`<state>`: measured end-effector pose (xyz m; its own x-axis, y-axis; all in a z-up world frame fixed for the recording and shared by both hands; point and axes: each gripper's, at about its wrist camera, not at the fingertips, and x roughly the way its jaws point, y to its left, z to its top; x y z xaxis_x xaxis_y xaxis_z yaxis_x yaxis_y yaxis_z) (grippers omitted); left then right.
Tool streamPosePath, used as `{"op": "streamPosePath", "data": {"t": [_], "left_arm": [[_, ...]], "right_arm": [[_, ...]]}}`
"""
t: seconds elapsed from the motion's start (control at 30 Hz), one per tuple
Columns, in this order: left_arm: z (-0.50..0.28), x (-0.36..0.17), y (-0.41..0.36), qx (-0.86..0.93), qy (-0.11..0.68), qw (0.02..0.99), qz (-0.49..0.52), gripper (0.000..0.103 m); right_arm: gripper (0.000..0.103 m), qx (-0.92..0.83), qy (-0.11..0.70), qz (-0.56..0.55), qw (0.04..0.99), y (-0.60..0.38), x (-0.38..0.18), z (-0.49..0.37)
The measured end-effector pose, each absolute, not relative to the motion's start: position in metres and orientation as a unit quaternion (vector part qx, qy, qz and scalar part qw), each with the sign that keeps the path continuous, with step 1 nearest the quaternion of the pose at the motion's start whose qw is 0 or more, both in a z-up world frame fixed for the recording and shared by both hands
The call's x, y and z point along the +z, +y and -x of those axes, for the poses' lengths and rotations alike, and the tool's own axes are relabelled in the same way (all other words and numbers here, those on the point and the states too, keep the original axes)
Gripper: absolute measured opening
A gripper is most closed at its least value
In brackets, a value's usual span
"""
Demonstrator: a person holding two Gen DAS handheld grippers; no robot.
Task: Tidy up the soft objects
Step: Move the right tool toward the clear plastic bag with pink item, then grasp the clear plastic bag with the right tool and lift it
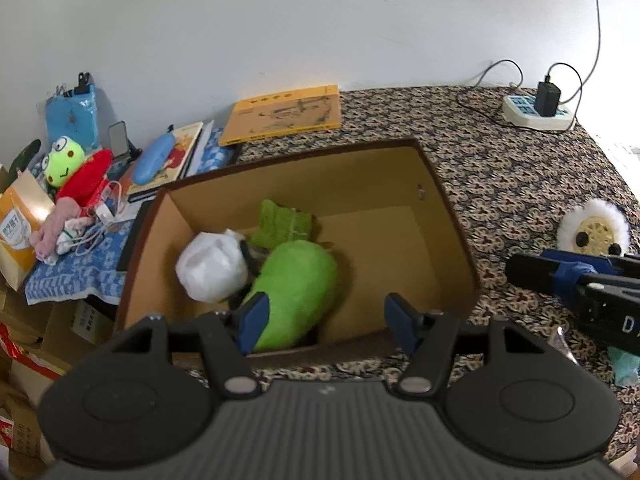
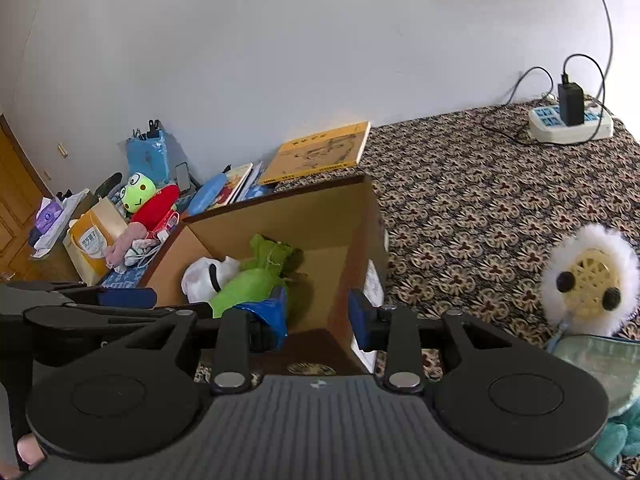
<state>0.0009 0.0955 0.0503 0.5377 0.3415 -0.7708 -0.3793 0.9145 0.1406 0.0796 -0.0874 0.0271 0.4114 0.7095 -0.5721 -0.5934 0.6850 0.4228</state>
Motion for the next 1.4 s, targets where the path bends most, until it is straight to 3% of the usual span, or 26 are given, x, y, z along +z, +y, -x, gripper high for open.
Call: {"op": "streamPosePath", "data": {"t": [1.1, 1.4], "left_arm": [[-0.036, 0.002, -0.024, 0.115, 0.483, 0.868, 0.026, 0.068], [-0.021, -0.031, -0.039, 0.007, 0.497, 0.862, 0.098, 0.079]], "right_arm": [[0.018, 0.317, 0.427, -0.103, 0.840, -0.235, -0.015, -0.104], [0.018, 0.311, 0.466, -0.131, 0.818, -0.260, -0.039, -0.106]]}}
